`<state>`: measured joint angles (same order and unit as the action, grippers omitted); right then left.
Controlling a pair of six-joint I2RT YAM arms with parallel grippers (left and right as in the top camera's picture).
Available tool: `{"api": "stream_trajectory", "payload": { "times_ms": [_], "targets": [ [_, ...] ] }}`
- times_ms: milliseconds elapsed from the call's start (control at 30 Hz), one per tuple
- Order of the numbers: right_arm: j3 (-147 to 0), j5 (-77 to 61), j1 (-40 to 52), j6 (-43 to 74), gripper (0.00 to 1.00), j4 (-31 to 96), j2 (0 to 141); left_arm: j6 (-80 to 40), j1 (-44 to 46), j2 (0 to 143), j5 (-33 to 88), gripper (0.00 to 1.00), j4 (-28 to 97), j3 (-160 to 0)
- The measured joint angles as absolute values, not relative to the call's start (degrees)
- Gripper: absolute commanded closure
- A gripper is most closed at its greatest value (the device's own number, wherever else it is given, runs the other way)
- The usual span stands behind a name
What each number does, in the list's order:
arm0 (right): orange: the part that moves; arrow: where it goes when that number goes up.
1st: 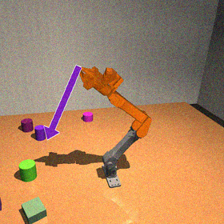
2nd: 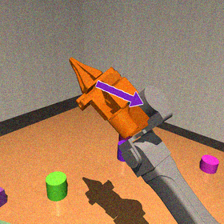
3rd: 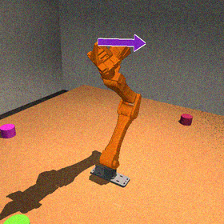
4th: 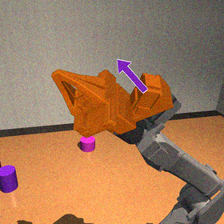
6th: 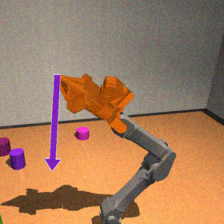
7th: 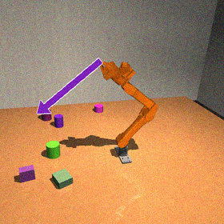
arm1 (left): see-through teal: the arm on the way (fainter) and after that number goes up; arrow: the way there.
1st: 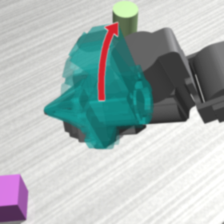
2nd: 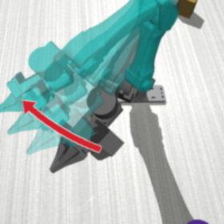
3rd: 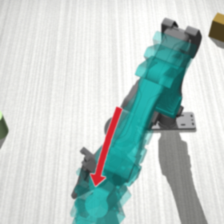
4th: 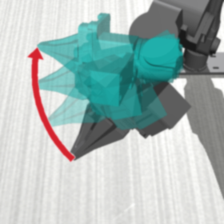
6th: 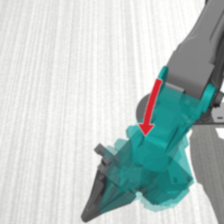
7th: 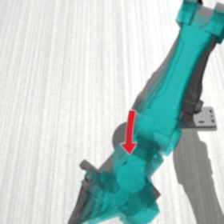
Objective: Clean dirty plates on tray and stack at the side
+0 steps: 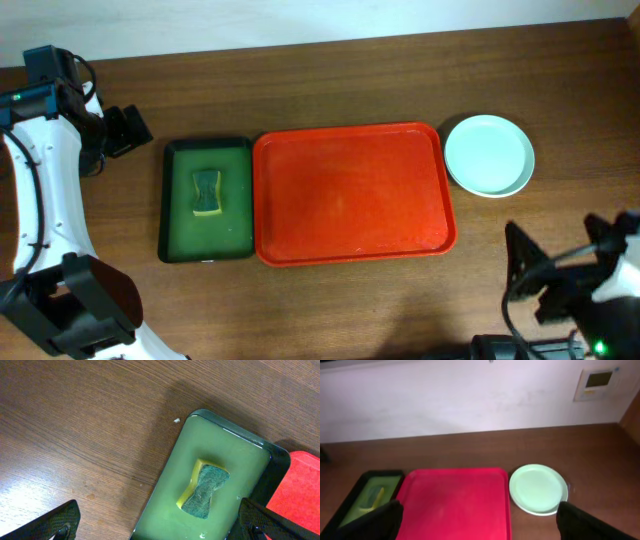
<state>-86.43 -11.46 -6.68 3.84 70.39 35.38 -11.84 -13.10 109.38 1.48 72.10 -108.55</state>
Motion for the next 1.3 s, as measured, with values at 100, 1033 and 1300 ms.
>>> {"api": "stream_trajectory", "payload": {
  "times_ms": [100, 1033, 1300],
  "targets": [
    [-86.3, -10.5, -2.5, 3.8, 0.02, 71.0, 32.9, -11.8, -13.1, 109.4, 1.5, 0.01, 72.1, -108.6],
    [-32.4, -10.5, 1.8, 3.6, 0.02, -3.7, 0.6, -11.8, -13.1, 109.4, 1.5, 0.01, 72.1, -108.6],
    [-15.5, -10.4, 0.3, 3.6, 0.02, -18.7, 0.6, -11.8, -13.1, 109.4, 1.5, 0.01, 72.1, -108.6]
  ]
}}
